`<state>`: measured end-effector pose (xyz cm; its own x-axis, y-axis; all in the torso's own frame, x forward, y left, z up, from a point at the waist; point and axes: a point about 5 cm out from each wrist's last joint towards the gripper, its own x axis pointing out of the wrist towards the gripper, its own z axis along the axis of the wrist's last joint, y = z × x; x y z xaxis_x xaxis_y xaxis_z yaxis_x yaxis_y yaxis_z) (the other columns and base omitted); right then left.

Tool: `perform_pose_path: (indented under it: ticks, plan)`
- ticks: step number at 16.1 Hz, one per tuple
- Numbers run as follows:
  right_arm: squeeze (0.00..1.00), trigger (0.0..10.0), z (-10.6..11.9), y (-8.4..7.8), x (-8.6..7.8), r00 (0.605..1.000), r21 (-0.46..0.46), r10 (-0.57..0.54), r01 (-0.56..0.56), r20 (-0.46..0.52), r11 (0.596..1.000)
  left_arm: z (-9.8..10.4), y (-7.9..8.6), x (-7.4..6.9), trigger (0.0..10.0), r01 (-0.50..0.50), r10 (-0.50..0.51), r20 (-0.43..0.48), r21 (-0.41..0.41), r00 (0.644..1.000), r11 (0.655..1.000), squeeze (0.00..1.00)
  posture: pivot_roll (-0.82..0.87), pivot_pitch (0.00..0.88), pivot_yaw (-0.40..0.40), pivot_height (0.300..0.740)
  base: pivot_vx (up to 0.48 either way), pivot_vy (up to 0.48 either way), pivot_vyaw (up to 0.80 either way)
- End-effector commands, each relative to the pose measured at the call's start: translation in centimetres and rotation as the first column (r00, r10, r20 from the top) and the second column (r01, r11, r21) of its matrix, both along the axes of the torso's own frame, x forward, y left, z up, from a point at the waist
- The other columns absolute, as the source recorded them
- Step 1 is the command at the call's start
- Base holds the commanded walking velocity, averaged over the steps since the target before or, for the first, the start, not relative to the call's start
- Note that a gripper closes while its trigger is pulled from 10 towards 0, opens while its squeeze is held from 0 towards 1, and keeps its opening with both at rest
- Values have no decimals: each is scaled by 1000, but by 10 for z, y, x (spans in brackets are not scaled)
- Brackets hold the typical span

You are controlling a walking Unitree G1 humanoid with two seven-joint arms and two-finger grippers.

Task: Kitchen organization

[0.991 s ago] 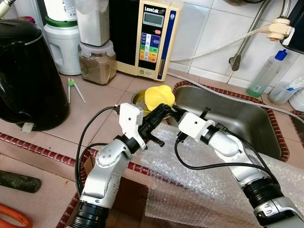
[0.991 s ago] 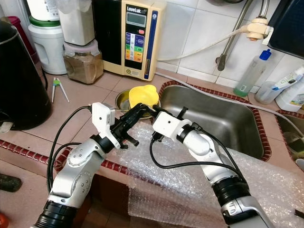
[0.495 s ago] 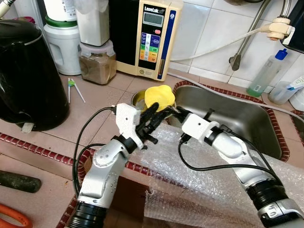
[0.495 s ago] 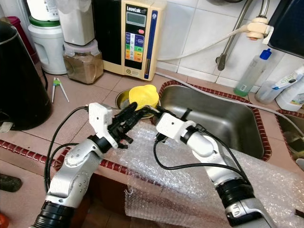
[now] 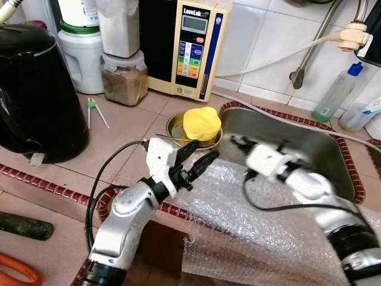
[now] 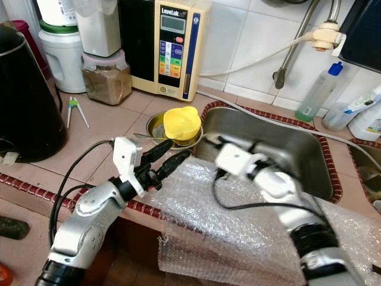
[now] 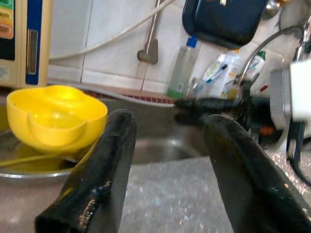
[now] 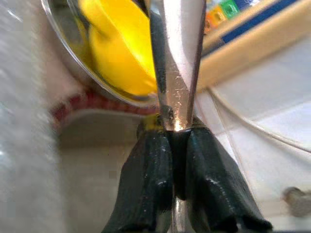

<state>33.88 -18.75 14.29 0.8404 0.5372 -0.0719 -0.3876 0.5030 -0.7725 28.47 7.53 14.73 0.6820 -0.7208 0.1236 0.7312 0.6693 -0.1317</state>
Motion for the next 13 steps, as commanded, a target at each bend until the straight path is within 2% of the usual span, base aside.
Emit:
perform_pose_path:
  ticks: [1, 4, 6, 10, 11, 12, 13]
  plan:
    - [0, 0, 10, -12, 4, 998, -3, -32, 32, 50, 999, 3, -3, -3, 10000, 15, -16, 17, 24, 1000, 1000, 1000, 233, 0, -100, 740, 0, 0, 0]
    - [0, 0, 10, -25, 8, 994, -6, -83, 83, 69, 997, 0, 1, -5, 10000, 14, -14, 10, 47, 1000, 999, 1000, 237, 0, -92, 740, 0, 0, 0]
    - [0, 0, 8, -26, 9, 994, -3, -82, 82, 66, 997, -1, 2, -7, 10000, 16, -17, 7, 61, 1000, 998, 1000, 238, 0, -89, 740, 0, 0, 0]
    - [0, 0, -8, -17, 10, 997, 53, -65, 66, -28, 996, -5, 6, -11, 10000, 21, -22, 6, 114, 1000, 993, 1000, 258, 0, -75, 740, 0, 0, 0]
    - [0, 6784, -16, -14, 10, 995, 81, -77, 82, -60, 993, -7, 9, -13, 10000, 19, -20, 4, 138, 1000, 990, 1000, 270, 0, -69, 740, 0, 0, 0]
    - [0, 6784, -18, -13, 10, 994, 85, -83, 88, -65, 992, -8, 10, -13, 10000, 20, -21, 5, 145, 1000, 989, 1000, 272, 0, -69, 740, 0, 0, 0]
    - [0, 10000, -20, -13, 10, 992, 112, -94, 103, -79, 988, -8, 11, -14, 10000, 21, -22, 6, 150, 1000, 988, 1000, 276, 0, -67, 740, 0, 0, 0]
